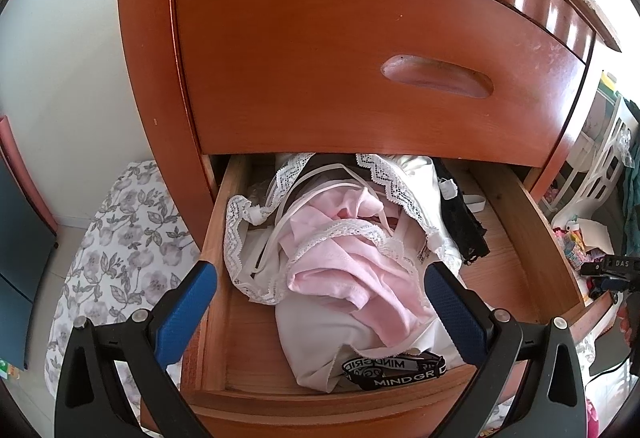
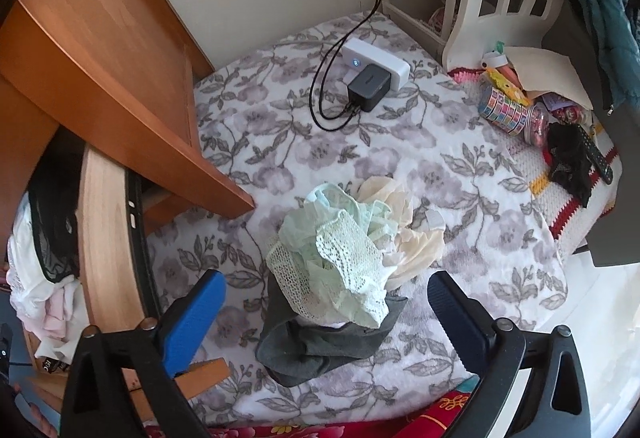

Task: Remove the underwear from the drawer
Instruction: 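Move the right gripper back into the drawer toward the black lace garment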

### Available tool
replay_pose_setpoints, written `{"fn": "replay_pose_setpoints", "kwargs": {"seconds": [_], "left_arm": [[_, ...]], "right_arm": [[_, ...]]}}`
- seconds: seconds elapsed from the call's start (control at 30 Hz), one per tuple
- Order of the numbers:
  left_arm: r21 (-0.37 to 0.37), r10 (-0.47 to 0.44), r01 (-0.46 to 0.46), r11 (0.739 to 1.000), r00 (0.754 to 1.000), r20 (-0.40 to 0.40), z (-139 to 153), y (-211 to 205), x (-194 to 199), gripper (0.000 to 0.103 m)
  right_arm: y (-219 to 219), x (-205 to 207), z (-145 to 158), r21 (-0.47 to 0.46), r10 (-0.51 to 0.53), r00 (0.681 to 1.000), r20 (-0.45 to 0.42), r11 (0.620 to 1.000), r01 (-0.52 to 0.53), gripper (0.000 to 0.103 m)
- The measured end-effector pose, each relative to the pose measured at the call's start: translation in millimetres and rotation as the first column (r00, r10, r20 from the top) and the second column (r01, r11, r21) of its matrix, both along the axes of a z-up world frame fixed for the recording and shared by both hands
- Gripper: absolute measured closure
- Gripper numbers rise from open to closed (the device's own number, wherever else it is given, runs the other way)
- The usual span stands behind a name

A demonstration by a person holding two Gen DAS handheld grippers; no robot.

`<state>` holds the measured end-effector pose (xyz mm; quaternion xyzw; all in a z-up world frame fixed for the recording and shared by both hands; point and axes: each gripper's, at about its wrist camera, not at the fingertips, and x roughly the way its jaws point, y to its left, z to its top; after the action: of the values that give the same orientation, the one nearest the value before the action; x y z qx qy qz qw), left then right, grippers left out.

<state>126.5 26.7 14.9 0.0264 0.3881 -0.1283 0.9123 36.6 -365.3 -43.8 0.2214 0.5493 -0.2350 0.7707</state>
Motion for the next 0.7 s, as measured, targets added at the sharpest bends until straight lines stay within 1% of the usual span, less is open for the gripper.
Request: {"fn": "replay_pose_setpoints", "kwargs": {"seconds": [0.2, 0.4, 0.5, 0.6, 0.7], "left_arm": [[0.002, 0.003, -0.003, 1.0, 1.0, 0.005, 0.5, 0.4, -0.3, 0.0], [0.015, 0.013, -0.013, 1.0, 1.0, 0.02, 0.2, -0.1, -0.9, 0.0], [0.017, 0.023, -0.024, 1.0, 0.999, 0.03, 0.7, 1.2, -1.0, 0.0], [0.012, 0.042, -0.043, 0.999, 0.998, 0.039, 1.5, 4.4, -0.7, 0.0], [0.005, 0.058, -0.059, 0.998, 0.997, 0.046, 3.0, 8.5, -0.8, 0.0]], "right_arm": [[1.3, 0.8, 11.1, -0.022, -0.006, 0.999, 0.035, 1.0, 0.006, 0.0], [9.5, 5.2, 27.6, -0.046, 0.016, 0.997, 0.08, 0.999, -0.012, 0.0], [18.9, 10.1, 41.0, -0.071, 0.044, 0.993, 0.112, 0.997, -0.036, 0.0], [31.9, 18.4, 57.2, -0.105, 0.095, 0.986, 0.14, 0.991, -0.081, 0.0], [48.6, 26.0, 78.4, -0.148, 0.149, 0.97, 0.19, 0.981, -0.122, 0.0]]}}
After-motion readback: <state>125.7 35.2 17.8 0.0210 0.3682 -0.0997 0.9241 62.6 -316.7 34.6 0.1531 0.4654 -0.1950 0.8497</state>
